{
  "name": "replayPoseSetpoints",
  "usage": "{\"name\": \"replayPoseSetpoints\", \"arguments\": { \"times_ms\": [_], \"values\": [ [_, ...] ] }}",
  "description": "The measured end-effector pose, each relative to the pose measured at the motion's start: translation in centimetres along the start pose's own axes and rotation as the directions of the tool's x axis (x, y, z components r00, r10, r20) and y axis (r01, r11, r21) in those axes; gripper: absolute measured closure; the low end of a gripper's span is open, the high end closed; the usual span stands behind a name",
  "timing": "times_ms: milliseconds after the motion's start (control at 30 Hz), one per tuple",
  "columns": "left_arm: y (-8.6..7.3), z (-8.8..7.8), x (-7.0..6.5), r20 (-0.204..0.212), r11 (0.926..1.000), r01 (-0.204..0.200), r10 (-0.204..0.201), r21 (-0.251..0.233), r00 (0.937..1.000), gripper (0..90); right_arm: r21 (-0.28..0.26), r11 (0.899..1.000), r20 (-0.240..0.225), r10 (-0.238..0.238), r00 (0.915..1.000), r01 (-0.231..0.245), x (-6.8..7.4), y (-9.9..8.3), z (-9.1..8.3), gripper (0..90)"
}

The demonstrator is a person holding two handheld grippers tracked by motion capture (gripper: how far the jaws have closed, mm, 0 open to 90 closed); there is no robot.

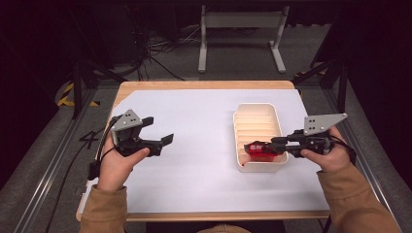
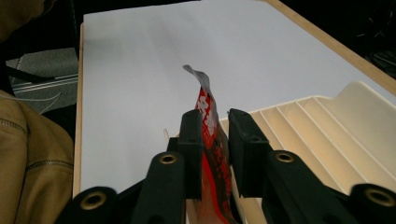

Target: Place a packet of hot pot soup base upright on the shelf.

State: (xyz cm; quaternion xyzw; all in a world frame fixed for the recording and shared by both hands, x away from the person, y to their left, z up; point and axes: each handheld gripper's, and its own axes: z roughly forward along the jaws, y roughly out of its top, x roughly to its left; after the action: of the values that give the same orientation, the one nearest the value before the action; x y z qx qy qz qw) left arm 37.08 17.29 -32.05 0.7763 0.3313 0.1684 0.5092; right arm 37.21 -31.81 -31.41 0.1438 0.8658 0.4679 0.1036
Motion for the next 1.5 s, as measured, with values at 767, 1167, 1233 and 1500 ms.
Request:
{"name": "replayPoseSetpoints", "arguments": {
  "times_ms": [767, 1167, 1233, 1500],
  "values": [
    [-2.0, -2.0, 1.5, -0.022, 0.9970, 0.016, -0.018, -0.076, 0.9996, 6.9, -0.172, 0.980, 0.155, 0.123, 0.9802, -0.096, -1.3, 0.7, -3.5, 39.7],
    [-3.9, -2.7, 3.2, -0.045, 0.9984, 0.030, -0.032, -0.047, 0.9984, 7.4, -0.201, 0.964, 0.261, 0.223, 0.9391, -0.173, -3.9, -1.9, -5.4, 38.6],
    [-4.2, -2.8, 3.5, -0.048, 0.9983, 0.040, -0.042, -0.042, 0.9980, 7.4, -0.209, 0.959, 0.268, 0.246, 0.9316, -0.193, -4.4, -2.7, -5.5, 38.6],
    [-5.1, -2.6, 4.6, -0.039, 0.9972, 0.065, -0.066, -0.038, 0.9970, 9.3, -0.191, 0.955, 0.329, 0.280, 0.9019, -0.227, -5.4, -5.2, -4.6, 39.0]
  ]
}}
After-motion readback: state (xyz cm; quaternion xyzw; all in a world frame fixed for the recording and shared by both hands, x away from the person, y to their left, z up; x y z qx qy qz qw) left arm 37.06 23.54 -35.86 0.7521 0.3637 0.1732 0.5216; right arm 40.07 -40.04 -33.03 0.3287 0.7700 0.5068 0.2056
